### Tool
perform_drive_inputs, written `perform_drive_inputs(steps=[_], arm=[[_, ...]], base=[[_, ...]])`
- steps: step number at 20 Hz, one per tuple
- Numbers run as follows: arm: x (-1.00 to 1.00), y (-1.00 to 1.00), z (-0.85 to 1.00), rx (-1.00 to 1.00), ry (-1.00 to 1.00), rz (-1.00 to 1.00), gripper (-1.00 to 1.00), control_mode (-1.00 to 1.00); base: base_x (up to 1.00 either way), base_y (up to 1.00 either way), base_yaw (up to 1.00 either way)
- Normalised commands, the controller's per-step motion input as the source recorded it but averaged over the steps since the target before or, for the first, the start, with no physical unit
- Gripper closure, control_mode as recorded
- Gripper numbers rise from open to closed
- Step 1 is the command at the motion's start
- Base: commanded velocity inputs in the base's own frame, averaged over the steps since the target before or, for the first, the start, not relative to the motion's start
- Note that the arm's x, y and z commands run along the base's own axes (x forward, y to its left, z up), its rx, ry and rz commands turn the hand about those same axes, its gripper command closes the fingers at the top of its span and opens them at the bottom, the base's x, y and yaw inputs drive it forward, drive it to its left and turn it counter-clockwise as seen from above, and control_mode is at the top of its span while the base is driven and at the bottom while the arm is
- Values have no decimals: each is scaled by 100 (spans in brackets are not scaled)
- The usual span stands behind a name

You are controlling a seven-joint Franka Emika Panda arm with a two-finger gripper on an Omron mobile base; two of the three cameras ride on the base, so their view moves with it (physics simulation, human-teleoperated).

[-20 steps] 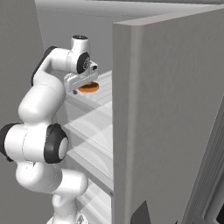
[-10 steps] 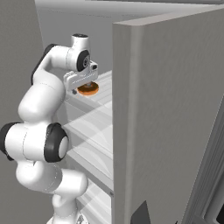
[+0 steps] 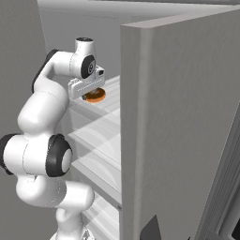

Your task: Take the donuts from the fridge and place them on the empty tray on the dining counter.

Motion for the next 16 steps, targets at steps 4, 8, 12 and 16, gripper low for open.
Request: perform_drive_inputs(steps=[4,8,12,16], arm=[[0,0,-38,0,0,0,100,-100],[0,0,-23,0,0,0,100,-100],[-5,0,0,0,0,0,100,-100],[-69,1,0,0,-14,1,100,-100]], base=[[0,0,0],[0,0,0],[0,0,0],[0,0,0]])
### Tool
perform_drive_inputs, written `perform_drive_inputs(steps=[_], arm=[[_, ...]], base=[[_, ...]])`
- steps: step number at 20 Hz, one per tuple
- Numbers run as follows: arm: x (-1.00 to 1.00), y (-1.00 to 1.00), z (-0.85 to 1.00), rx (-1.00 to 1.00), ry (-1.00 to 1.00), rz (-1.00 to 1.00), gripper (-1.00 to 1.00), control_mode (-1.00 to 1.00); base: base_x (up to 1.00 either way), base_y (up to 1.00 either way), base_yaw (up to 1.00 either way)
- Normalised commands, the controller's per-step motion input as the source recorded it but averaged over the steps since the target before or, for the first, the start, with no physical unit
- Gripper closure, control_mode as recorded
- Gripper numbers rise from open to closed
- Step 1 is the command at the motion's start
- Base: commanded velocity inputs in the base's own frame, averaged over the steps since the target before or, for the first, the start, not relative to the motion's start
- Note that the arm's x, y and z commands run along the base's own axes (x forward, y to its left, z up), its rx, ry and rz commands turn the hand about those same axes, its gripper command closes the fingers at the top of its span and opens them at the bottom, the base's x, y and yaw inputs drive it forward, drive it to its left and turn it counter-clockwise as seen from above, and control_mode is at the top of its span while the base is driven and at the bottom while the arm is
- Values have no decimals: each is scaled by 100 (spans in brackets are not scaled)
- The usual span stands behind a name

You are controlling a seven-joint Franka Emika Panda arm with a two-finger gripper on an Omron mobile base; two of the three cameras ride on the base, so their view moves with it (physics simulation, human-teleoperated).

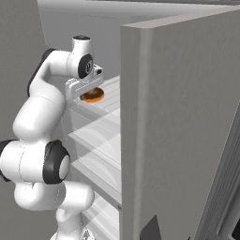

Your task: Take the donuts from the fridge and place them on the empty tray on the dining counter.

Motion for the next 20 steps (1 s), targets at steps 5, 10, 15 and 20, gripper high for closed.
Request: perform_drive_inputs(steps=[5,10,15,20], arm=[[-93,4,2,-3,-33,0,100,-100],[-100,0,25,-1,-28,0,100,-100],[-100,0,28,0,-22,5,100,-100],[-100,0,15,0,-27,1,100,-100]], base=[[0,0,0],[0,0,0],[0,0,0],[0,0,0]])
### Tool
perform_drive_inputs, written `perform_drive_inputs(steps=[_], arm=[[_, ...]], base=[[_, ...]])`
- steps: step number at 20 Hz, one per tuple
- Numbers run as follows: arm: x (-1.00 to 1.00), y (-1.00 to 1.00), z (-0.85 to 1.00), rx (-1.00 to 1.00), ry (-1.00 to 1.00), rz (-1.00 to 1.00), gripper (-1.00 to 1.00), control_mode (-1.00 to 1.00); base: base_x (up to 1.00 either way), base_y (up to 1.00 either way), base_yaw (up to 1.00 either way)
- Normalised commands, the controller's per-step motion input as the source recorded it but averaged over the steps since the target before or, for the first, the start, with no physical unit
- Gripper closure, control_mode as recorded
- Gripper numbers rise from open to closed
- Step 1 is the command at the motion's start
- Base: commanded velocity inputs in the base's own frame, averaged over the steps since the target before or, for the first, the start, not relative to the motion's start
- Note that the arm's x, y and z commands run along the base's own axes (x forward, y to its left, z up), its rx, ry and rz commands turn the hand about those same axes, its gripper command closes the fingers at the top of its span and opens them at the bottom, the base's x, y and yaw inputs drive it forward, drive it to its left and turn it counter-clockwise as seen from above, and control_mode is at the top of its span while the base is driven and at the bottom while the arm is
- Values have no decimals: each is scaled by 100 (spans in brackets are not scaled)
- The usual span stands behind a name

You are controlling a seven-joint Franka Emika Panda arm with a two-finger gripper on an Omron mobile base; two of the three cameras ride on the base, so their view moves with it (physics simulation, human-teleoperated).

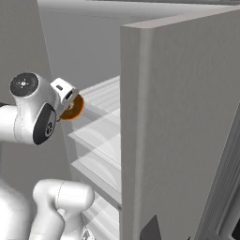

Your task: Take the donuts from the fridge and place them on the empty tray on the dining counter.

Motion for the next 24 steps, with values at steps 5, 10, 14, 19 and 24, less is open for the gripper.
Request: perform_drive_inputs(steps=[5,10,14,19,24], arm=[[-80,-4,4,0,-18,0,100,-100],[-10,-1,0,0,-5,0,100,100],[0,0,0,0,0,0,100,100],[0,0,0,0,0,0,100,100],[0,0,0,0,0,0,100,100]], base=[[0,0,0],[-44,0,0],[-100,2,0],[-100,26,0],[-98,62,0]])
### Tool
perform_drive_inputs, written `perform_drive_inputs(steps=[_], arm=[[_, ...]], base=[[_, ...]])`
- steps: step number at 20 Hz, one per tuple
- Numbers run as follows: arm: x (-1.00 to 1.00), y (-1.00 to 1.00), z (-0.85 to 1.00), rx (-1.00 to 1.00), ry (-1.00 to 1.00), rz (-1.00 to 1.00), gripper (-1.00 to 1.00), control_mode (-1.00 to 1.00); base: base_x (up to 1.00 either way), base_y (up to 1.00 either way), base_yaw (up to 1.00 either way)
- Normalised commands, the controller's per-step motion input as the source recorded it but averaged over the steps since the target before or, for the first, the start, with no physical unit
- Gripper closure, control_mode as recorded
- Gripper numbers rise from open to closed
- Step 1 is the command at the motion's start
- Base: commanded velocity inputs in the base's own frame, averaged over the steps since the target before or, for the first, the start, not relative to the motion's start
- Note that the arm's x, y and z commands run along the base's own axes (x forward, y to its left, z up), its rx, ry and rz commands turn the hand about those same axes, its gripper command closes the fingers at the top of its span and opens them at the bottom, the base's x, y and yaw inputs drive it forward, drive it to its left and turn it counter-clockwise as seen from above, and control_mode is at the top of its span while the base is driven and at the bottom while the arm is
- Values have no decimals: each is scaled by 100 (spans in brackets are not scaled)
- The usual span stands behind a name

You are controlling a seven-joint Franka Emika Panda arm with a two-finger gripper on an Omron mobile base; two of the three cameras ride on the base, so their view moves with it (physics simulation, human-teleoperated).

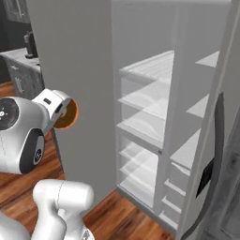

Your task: Take the donuts from the fridge and place them on the empty tray on the dining counter.

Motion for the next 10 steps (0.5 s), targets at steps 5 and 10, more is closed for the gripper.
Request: perform_drive_inputs(steps=[5,10], arm=[[0,0,0,0,0,0,100,100],[0,0,0,0,0,0,100,100]], base=[[-96,77,0],[-100,43,0]])
